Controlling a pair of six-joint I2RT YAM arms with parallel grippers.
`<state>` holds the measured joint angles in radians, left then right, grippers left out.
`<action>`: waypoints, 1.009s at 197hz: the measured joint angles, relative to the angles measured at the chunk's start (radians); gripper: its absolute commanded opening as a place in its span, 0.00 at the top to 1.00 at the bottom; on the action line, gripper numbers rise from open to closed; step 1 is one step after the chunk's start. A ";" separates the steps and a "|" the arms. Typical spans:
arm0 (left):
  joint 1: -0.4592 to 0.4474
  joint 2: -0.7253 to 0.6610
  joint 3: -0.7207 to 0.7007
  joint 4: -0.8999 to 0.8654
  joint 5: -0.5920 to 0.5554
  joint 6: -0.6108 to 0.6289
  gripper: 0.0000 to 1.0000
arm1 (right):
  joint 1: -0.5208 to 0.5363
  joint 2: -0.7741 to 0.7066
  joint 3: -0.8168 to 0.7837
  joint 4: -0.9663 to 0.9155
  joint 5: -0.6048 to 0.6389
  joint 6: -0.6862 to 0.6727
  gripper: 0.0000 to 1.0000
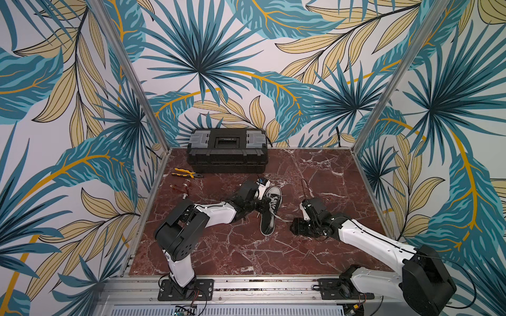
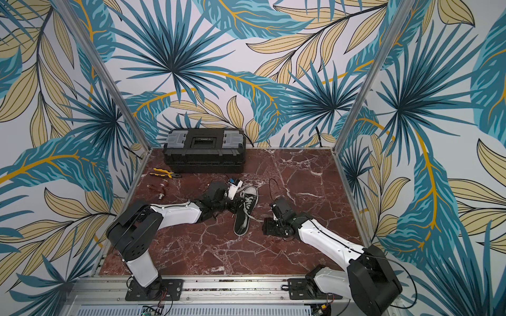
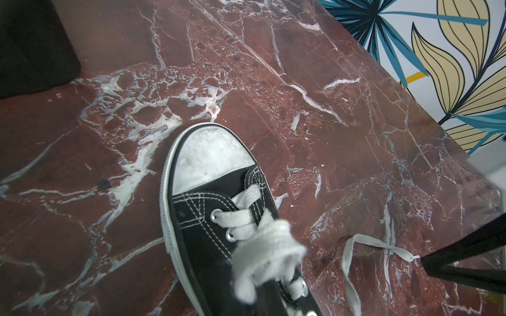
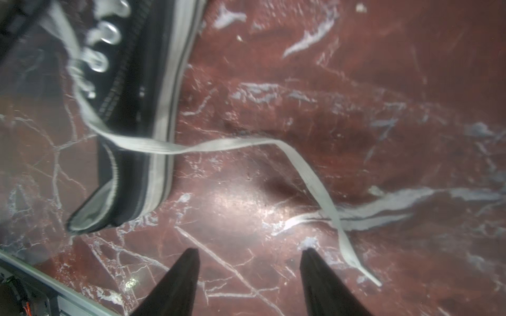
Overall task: Tie the shoes
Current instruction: Wrap the shoelace around the shoelace.
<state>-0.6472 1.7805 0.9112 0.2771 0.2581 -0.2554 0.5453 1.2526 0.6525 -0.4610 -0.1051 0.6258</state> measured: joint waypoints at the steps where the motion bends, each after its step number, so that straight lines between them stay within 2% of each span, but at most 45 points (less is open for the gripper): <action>1: 0.000 0.000 0.000 0.000 0.000 0.000 1.00 | 0.000 0.002 0.000 0.000 0.000 0.002 0.36; 92: 0.000 0.000 0.000 -0.026 -0.003 0.002 1.00 | -0.043 0.181 0.065 0.023 0.091 0.025 0.36; 155: 0.000 -0.002 0.000 -0.035 -0.005 0.008 1.00 | -0.079 0.335 0.176 0.129 0.129 0.037 0.35; 199: 0.000 -0.010 0.000 -0.037 -0.005 0.016 1.00 | -0.079 0.389 0.221 0.177 0.147 0.048 0.36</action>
<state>-0.6472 1.7706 0.9112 0.2401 0.2527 -0.2390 0.4664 1.6421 0.8734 -0.2844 0.0418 0.6739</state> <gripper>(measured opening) 0.055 0.645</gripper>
